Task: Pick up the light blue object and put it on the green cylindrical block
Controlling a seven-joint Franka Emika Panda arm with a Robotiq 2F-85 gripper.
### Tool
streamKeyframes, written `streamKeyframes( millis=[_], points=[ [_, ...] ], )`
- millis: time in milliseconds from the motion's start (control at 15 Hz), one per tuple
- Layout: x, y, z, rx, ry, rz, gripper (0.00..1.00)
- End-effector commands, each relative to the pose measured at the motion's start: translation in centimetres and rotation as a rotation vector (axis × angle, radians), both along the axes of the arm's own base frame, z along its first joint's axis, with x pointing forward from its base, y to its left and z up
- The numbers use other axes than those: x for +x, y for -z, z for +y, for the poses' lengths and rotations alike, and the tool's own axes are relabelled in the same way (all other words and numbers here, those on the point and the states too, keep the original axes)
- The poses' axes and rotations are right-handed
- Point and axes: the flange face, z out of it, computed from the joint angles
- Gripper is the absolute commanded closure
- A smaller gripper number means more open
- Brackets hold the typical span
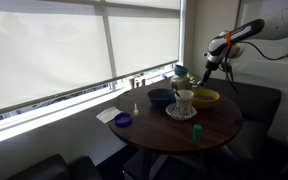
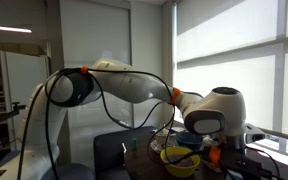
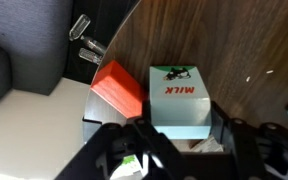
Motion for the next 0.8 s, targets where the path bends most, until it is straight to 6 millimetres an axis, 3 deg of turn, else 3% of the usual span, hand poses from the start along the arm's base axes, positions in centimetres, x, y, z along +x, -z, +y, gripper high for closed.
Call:
streamKeyframes(
  millis=[0, 333, 467, 733],
  points=[
    [-1.8, -5.2, 2.4, 0.042, -0.051, -0.021, 0.69],
    [-7.9, -15.1, 3.2, -0.075, -0.178, 0.088, 0.69],
    [-10.0, -18.9, 6.5, -0.045, -0.303, 0.005, 0.69],
    [-11.4, -22.9, 16.0, -0.031, -0.493, -0.090, 0.69]
  ],
)
